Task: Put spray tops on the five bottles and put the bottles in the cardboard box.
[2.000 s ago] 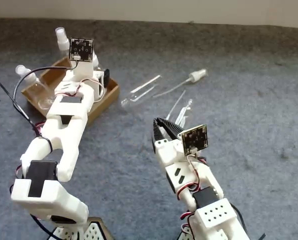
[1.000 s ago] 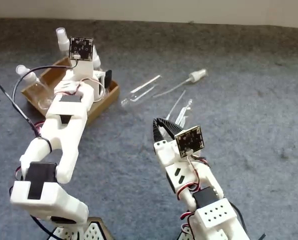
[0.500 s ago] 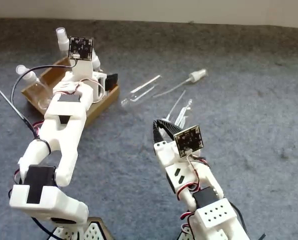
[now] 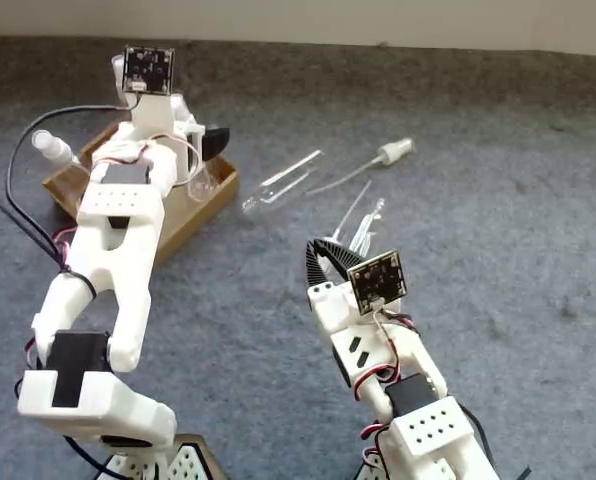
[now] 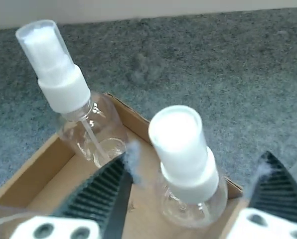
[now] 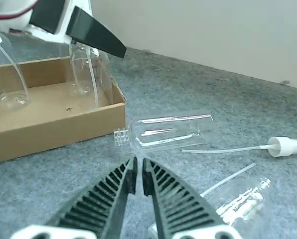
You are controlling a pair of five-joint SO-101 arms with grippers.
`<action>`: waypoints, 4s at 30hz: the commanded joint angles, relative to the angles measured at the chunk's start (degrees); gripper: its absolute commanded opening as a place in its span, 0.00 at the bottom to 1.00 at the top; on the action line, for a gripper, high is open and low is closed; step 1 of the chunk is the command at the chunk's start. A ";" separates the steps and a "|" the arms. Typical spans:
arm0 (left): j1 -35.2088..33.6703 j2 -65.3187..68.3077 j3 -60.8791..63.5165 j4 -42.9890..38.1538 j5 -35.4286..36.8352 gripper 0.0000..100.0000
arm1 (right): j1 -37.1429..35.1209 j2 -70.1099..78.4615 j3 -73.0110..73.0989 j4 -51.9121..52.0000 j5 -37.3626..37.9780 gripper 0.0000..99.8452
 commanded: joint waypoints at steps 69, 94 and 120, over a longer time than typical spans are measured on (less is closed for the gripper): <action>34.42 49.54 -89.98 71.30 -0.18 0.33 | 43.65 -0.48 7.34 -0.31 0.44 0.03; 37.58 76.53 -113.63 66.37 -0.53 0.13 | 43.65 -0.22 7.34 -0.31 0.44 0.03; 34.42 50.59 -113.36 75.78 -0.44 0.17 | 43.47 -0.48 7.43 1.45 0.44 0.03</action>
